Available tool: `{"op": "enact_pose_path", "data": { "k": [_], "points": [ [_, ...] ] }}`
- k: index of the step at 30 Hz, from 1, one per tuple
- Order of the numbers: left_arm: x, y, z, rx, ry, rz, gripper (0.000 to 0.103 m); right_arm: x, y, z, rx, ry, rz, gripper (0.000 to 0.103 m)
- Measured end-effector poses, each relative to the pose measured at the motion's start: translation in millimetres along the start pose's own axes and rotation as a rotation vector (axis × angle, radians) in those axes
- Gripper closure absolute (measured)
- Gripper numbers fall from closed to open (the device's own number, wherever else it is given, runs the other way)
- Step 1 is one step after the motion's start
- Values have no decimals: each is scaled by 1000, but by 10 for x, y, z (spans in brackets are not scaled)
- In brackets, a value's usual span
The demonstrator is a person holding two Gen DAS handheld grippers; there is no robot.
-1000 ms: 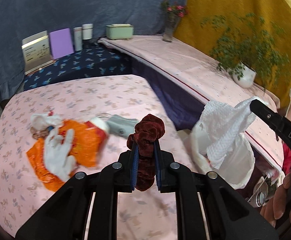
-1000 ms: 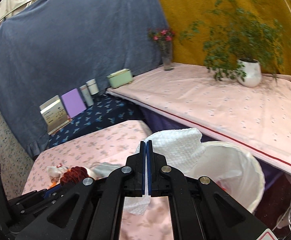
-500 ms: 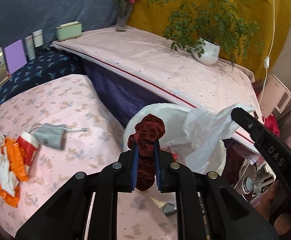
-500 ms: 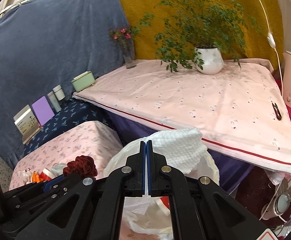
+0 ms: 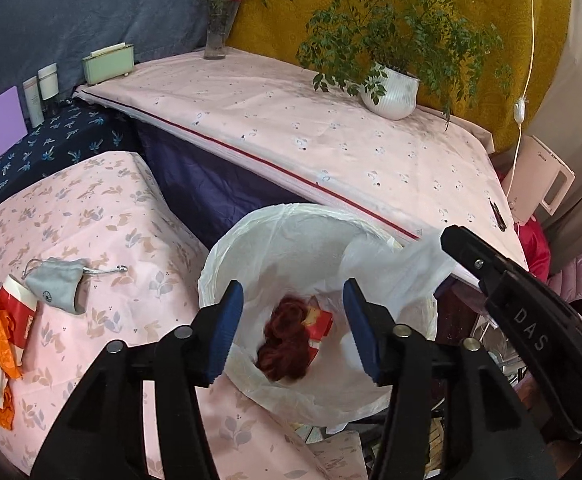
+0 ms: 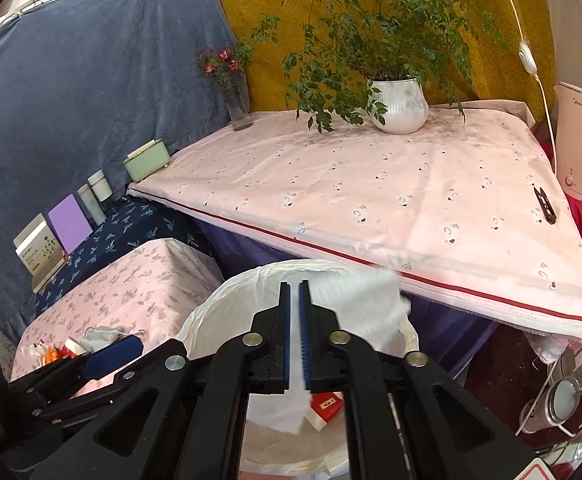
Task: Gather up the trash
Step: 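Open the left tool to drop the scrunchie while the right tool drops the wipe into the bin, then move both open tools back to the remaining trash on the table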
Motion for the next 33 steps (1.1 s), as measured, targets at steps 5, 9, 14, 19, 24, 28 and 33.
{"op": "enact_pose_path", "data": {
  "k": [5,9,14,19,24,28,33],
  "points": [
    [-72,-6,10,0,-5,23,51,-23,23,-8,-5,1,4,90],
    [-172,-41,2,4,-22,45,51,-62,-4,-5,-2,-2,8,83],
    [-291,-122,-7,12,-39,72,51,-161,-52,-3,8,-13,22,78],
    [-425,-227,-2,27,-56,95,51,-302,-88,-5,10,-27,39,78],
    [-581,-335,-5,37,-77,118,51,-454,-124,-3,11,-42,65,77],
    [-727,-433,-19,47,-94,143,51,-613,-153,-19,7,-51,91,76],
    [-967,-595,-54,71,-122,191,44,-831,-183,-65,-2,-74,124,76]
  ]
}}
Point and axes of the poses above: each gripper's, at about its wrist camera, not at the fingertips, and y roughly the way its jaws point, x to its right, z to its top, the point moved 3 cm from there along y, roughly the way its jaws point, and after that the axes turned 11 degrees about x, right-handed, at the moved point
